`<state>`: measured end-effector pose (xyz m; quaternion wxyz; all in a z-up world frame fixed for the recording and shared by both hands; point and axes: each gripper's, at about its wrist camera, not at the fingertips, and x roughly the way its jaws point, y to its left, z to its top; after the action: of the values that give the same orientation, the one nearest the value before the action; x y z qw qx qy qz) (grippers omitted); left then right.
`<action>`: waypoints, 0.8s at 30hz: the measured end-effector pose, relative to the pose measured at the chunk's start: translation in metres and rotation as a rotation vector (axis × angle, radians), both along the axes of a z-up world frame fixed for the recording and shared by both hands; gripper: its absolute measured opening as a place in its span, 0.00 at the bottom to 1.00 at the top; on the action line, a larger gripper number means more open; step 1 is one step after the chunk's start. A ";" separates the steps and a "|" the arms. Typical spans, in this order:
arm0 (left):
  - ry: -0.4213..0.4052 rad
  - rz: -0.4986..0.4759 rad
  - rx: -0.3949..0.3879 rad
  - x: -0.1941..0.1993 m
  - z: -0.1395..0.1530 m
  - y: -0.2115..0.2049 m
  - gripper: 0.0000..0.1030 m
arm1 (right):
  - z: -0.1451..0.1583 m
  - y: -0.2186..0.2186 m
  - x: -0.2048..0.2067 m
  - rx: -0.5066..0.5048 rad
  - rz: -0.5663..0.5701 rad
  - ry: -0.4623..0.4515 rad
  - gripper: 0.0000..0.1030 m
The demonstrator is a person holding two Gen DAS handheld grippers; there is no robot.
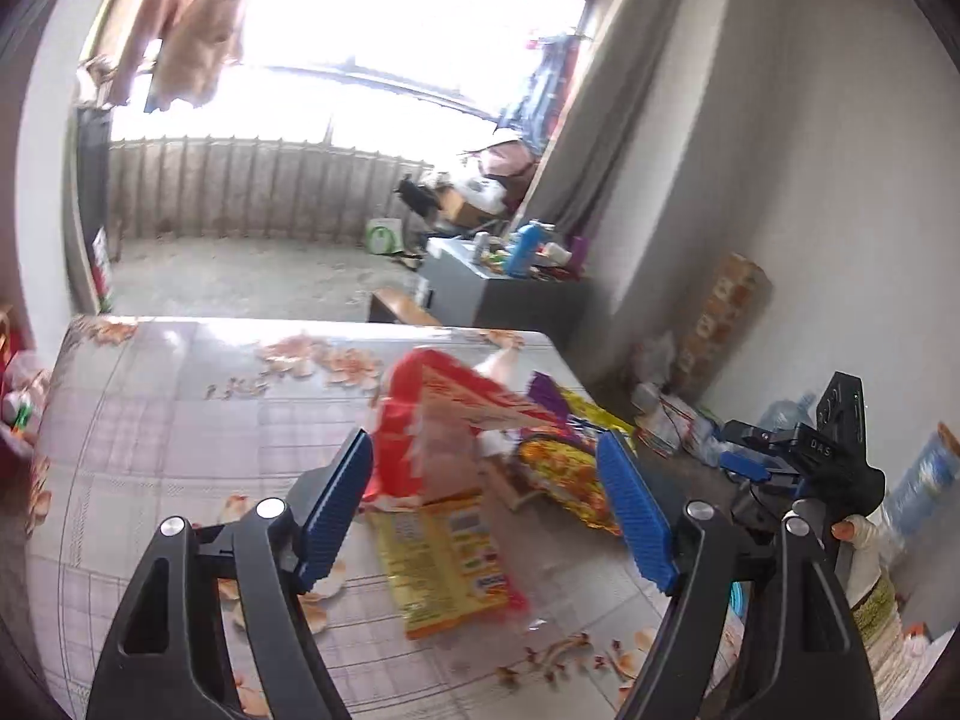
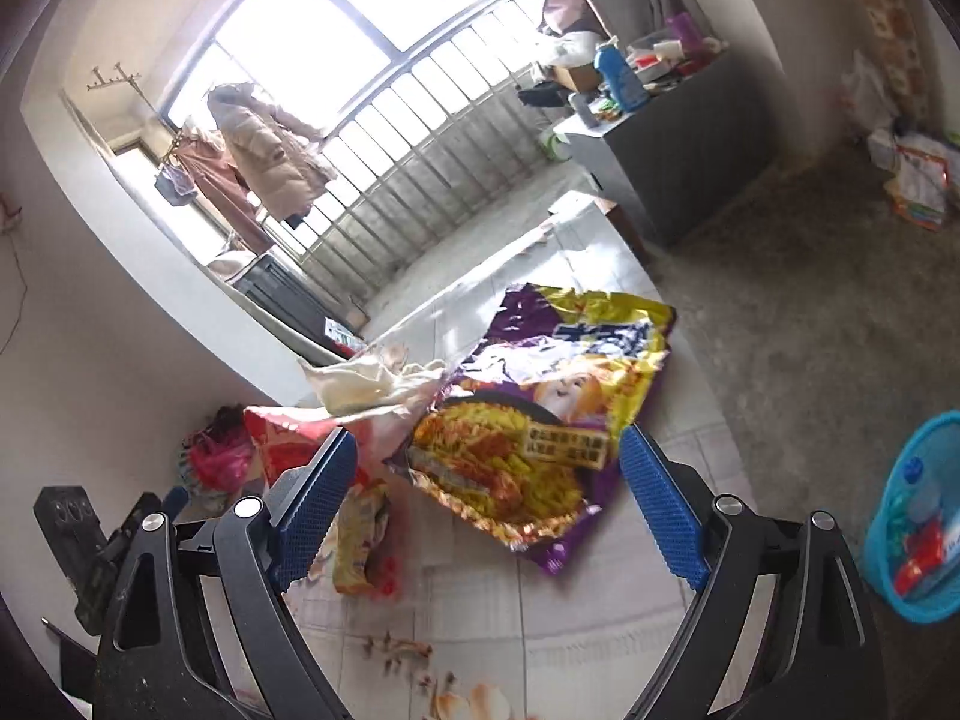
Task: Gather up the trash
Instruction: 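Move both tools back to the table toward the remaining snack bags, then grasp the purple noodle bag with the right gripper while left grasps the red-and-white bag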
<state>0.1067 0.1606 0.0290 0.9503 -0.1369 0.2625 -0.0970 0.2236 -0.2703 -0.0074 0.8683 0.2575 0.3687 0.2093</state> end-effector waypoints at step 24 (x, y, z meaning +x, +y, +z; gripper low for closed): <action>0.295 -0.055 -0.241 0.225 -0.091 0.079 0.30 | -0.067 0.081 0.163 -0.290 -0.030 0.299 0.47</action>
<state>0.3314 0.2396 -0.0622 0.8752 -0.2551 0.3891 -0.1326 0.3867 -0.1893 -0.0748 0.8349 0.1636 0.5158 0.1008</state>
